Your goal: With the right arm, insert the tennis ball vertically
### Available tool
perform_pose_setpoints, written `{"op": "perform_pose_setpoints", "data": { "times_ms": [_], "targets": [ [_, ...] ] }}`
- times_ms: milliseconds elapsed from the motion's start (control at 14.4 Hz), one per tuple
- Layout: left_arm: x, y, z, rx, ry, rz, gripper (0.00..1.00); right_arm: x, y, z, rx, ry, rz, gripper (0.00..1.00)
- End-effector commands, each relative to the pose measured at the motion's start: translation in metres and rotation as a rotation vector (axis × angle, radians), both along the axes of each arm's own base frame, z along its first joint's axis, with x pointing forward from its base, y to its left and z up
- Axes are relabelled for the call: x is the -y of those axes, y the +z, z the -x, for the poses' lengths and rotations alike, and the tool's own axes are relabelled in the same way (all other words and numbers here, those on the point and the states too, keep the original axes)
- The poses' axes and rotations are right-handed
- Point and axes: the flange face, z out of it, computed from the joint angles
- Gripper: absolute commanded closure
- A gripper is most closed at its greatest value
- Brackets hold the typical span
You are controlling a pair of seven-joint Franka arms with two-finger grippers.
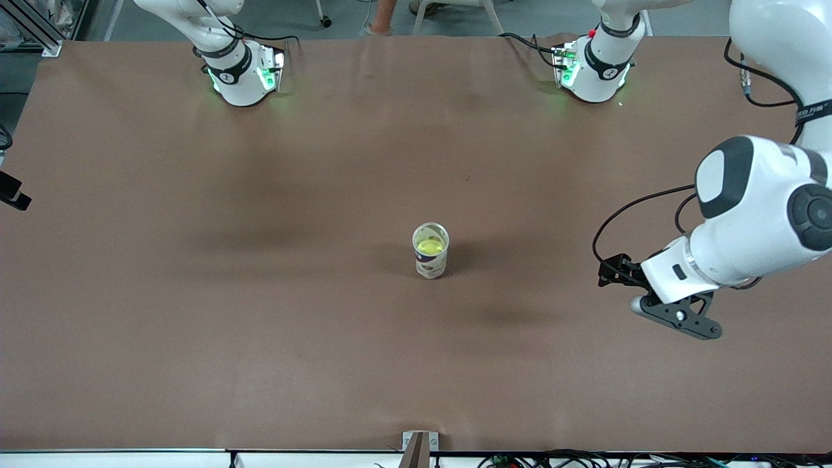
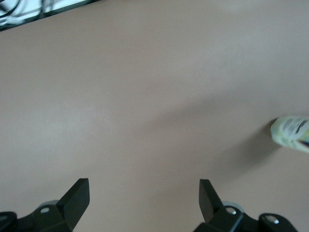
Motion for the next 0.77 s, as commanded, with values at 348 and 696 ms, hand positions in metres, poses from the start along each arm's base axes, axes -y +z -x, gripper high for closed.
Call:
{"op": "perform_pose_setpoints", "data": {
  "times_ms": [348, 696],
  "targets": [
    [-0.016, 0.132, 0.080, -0.039, 0.268, -0.108, 0.00, -0.010, -0.011, 0.034, -0.044, 0.018, -0.005, 0.00],
    [-0.043, 0.174, 0.131, -0.069, 0.289, -0.172, 0.00, -0.017, -0.022, 0.044, -0.033, 0.041, -0.009, 0.00]
  ]
}}
